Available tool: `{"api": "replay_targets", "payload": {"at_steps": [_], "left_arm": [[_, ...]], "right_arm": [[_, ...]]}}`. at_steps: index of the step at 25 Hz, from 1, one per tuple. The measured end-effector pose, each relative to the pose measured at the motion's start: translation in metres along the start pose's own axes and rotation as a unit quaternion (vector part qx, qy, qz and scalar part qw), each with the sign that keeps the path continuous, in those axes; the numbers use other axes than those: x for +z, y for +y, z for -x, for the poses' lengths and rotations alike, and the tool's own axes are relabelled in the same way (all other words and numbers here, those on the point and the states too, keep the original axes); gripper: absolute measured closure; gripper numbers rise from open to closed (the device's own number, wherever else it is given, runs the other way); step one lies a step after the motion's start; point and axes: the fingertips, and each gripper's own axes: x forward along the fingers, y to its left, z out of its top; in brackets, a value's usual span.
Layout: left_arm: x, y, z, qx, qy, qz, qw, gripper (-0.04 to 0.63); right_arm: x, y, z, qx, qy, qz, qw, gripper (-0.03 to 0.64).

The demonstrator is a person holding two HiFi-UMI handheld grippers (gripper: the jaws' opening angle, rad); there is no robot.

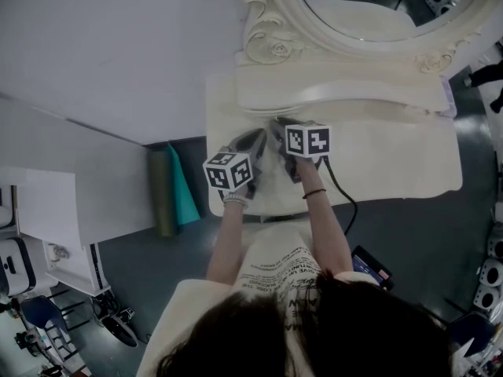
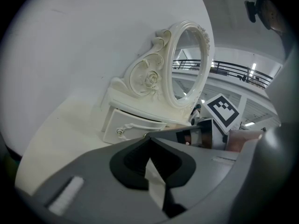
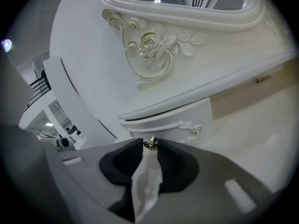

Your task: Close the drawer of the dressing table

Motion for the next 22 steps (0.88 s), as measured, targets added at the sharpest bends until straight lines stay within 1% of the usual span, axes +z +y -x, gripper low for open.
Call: {"api": "replay_targets", "payload": {"at_steps": [22], "left_arm": [[0.009, 0.008, -0.01, 0.006, -0.007, 0.002, 1.0, 0.593]], "right_arm": [[0.013, -0.004, -0.01, 0.002, -0.001, 0.006, 1.0, 0.523]]}}
